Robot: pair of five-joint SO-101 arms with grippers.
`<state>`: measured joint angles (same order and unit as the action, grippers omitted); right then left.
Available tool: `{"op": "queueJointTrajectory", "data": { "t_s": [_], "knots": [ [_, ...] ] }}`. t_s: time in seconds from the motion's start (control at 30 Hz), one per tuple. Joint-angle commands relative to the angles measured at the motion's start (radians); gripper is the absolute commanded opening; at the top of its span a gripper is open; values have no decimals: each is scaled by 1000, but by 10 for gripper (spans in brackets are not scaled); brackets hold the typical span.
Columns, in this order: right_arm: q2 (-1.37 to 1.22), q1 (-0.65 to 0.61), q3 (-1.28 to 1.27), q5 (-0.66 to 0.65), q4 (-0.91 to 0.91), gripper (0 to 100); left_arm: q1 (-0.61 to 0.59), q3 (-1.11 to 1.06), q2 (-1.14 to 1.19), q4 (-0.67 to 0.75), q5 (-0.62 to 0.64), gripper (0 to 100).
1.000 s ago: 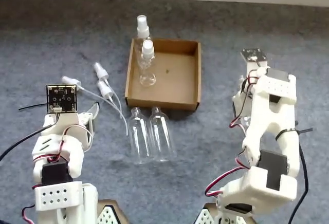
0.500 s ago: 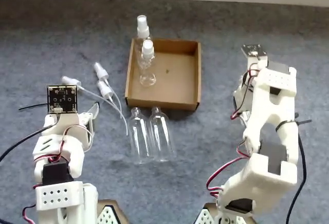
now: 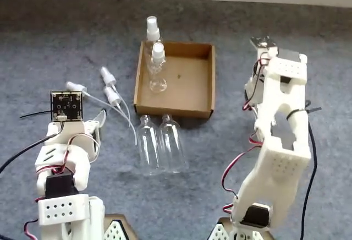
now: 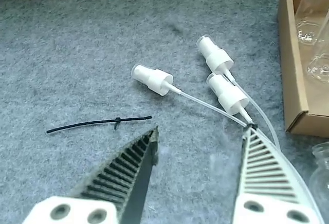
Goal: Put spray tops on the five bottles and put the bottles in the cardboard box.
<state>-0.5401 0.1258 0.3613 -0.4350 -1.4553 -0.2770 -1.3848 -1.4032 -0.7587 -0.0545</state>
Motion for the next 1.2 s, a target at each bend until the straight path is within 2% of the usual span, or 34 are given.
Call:
{"op": "queueJointTrajectory", "data": {
  "t_s": [0.0, 0.37, 0.6, 0.77, 0.83, 1.17],
  "knots": [
    [-59, -21, 173, 23, -39, 316, 16, 8, 2, 23, -8, 239],
    [-306, -13, 542, 34, -191, 302, 16, 8, 1, 21, -8, 239],
    [-412, -13, 657, 34, -272, 165, 16, 8, -1, 20, -8, 239],
    [-383, 2, 748, 40, -312, 52, 13, 8, -1, 20, -8, 239],
    [-348, 13, 746, 40, -312, 5, 13, 8, -1, 20, -8, 239],
    [27, 31, 433, 78, -311, 4, 10, 12, 1, 18, -8, 239]
  ]
}}
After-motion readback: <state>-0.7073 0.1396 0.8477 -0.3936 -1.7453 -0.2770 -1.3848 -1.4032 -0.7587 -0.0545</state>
